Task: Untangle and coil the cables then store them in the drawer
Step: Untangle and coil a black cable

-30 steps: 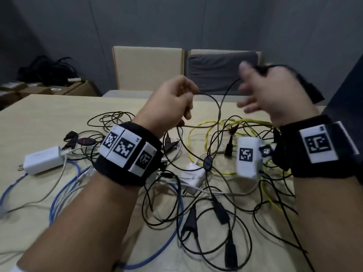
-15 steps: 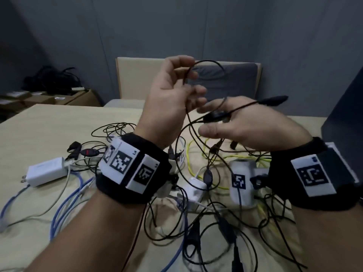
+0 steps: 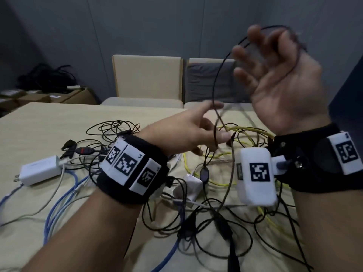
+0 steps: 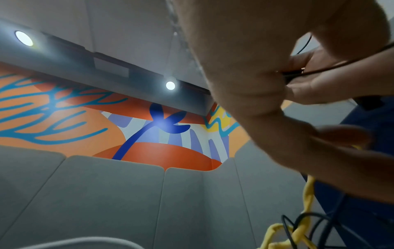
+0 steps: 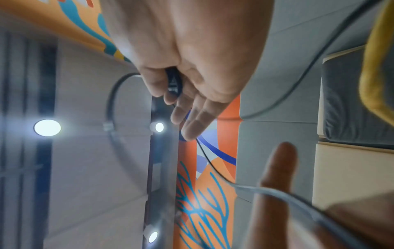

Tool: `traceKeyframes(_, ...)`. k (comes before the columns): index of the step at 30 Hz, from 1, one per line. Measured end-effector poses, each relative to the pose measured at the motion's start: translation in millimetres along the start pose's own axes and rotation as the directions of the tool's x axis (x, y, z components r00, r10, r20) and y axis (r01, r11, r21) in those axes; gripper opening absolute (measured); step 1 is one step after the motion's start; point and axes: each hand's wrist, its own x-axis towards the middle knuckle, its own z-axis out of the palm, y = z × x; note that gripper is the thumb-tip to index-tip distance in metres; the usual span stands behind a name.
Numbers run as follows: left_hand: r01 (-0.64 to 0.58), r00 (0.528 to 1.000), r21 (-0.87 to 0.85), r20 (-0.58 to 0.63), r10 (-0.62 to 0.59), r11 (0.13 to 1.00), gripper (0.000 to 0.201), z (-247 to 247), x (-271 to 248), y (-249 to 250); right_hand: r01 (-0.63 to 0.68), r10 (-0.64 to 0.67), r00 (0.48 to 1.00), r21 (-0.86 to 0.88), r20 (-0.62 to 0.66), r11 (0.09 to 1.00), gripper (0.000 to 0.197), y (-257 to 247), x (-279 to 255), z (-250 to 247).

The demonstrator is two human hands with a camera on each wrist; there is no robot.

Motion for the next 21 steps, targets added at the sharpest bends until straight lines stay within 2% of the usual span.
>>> traceKeyframes(3,0.034,0.995,0.023,0.09,-0.036,0.999,0.036,-2.6,-3.9,0.7,0.035,-0.033,0.999,0.052,-0.036,0.998,0.021,-7.4,-1.5,-5.3)
traceKeyframes(5,0.028,0.996,0.004,0.09,-0.028,1.0,0.025,-4.0,-6.2,2.1,0.02,-0.018,0.999,0.051,-0.048,0.998,0.022,-8.4,-1.4,-8.1)
traceKeyframes(8,0.043,0.997,-0.034,0.066,-0.041,0.998,0.039,-2.5,-5.6,4.4,-0.025,0.025,1.0,0.01,-0.011,1.0,0.024,-2.9,-2.1,-3.9)
traceKeyframes(11,0.084,0.98,0.092,0.174,-0.099,0.992,0.057,4.3,-3.2,2.9,-0.051,0.049,0.997,0.035,0.057,0.998,0.025,4.4,-4.8,6.5)
traceKeyframes(13,0.109,0.953,0.22,0.255,-0.165,0.969,0.055,11.0,-0.7,0.4,-0.015,0.003,0.996,0.128,0.091,0.992,0.027,2.3,-6.0,11.5)
traceKeyframes(15,0.114,0.948,0.356,0.241,-0.209,0.927,0.046,16.9,2.4,-4.3,0.051,-0.064,0.996,0.178,0.067,0.983,0.029,-5.3,-6.1,10.4)
traceKeyframes(17,0.122,0.959,0.536,0.154,-0.238,0.836,0.028,20.2,4.8,-9.5,0.093,-0.093,0.996,0.1,-0.011,0.991,0.028,-15.9,-4.4,1.4)
traceKeyframes(19,0.151,0.971,0.626,0.051,-0.234,0.765,0.009,18.8,8.2,-14.5,0.039,-0.051,0.992,-0.101,-0.118,0.994,0.018,-23.2,-2.6,-9.9)
traceKeyframes(20,0.182,0.976,0.576,-0.008,-0.218,0.797,0.016,15.1,9.6,-16.3,-0.034,-0.017,0.981,-0.261,-0.191,0.965,0.012,-23.5,-1.5,-15.5)
traceKeyframes(21,0.207,0.978,0.452,-0.084,-0.19,0.867,0.025,9.1,9.8,-15.8,-0.133,0.013,0.964,-0.44,-0.264,0.888,0.01,-21.3,-1.1,-19.3)
